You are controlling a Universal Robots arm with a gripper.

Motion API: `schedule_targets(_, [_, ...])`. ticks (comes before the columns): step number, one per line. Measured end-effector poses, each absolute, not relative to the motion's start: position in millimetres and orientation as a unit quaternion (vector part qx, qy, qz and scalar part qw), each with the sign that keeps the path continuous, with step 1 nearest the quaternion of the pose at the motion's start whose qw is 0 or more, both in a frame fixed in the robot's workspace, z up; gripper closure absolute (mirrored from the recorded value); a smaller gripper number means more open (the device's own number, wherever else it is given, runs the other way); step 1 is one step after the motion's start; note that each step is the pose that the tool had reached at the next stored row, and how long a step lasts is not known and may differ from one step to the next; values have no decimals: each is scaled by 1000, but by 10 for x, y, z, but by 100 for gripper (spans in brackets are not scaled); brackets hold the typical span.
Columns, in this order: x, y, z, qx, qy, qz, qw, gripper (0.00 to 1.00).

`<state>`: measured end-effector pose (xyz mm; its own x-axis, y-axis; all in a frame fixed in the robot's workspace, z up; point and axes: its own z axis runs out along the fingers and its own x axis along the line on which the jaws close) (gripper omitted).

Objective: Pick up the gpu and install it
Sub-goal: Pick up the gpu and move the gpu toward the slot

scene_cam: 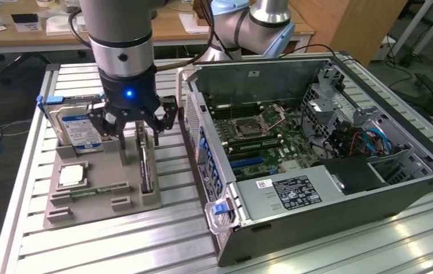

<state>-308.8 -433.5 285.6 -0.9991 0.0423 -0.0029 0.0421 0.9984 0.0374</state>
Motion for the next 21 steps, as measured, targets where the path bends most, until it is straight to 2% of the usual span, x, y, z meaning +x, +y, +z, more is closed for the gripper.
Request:
schedule_targets(7, [-3054, -4334, 2793, 21, 1000, 3, 2, 35])
schedule_targets(21, [-3054, -4185, 2539, 23, 1000, 2, 2, 35])
